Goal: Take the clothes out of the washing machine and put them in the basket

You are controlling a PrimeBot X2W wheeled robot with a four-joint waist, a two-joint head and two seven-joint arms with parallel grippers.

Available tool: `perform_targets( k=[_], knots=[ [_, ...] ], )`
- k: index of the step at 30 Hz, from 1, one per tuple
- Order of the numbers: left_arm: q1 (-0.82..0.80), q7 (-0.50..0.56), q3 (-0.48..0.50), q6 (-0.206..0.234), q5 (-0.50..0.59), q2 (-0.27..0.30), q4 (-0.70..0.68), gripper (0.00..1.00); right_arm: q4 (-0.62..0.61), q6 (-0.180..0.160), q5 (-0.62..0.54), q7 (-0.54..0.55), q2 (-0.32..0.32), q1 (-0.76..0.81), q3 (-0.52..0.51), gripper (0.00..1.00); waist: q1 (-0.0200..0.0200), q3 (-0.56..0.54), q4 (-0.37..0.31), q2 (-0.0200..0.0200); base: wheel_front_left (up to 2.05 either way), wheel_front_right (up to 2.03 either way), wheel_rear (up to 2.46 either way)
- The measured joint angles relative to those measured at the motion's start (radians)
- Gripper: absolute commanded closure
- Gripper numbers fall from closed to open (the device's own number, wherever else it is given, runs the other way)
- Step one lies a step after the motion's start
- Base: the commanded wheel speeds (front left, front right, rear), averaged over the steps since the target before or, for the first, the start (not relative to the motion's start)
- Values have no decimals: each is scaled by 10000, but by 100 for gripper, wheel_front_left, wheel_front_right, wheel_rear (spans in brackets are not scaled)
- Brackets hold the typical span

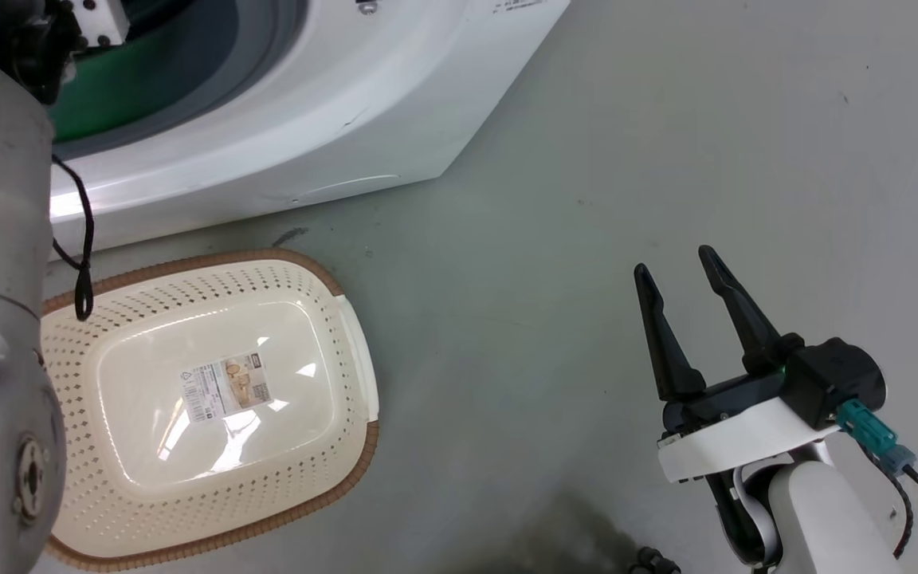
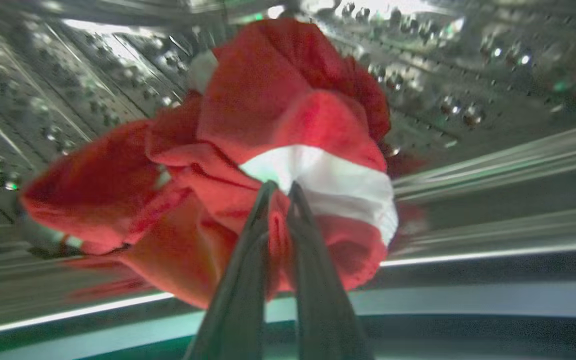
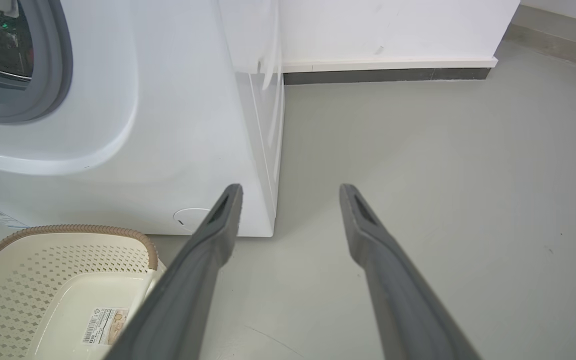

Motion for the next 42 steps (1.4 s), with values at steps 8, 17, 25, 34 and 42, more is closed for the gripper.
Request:
perform_targets(
  k=[8,17,25,34,42],
  knots=[
    [1432,-3521,10,13,-136,-194,-895,100,63,0,-282,0,2,-16,-261,0,0,-735,269,0,0,0,0],
    [3193,-5954,65,107,-261,-589,-2025,100,81,0,-621,2,6,270,-476,0,-1,-1921,811,0,0,0,0],
    [6182,-5971,403,288,-77,-922,-5283,100,17,0,-936,291,10,894,-577,0,-3,-3256,1182,0,0,0,0],
    [9142,-5975,493,293,198,-1524,-8449,100,-378,0,-1225,915,4,1989,-934,0,-4,-4685,1666,0,0,0,0],
    [11815,-5988,339,543,339,-1939,-11693,100,-871,0,-1223,1266,4,2595,-951,0,-5,-5552,2191,0,0,0,0]
  ],
)
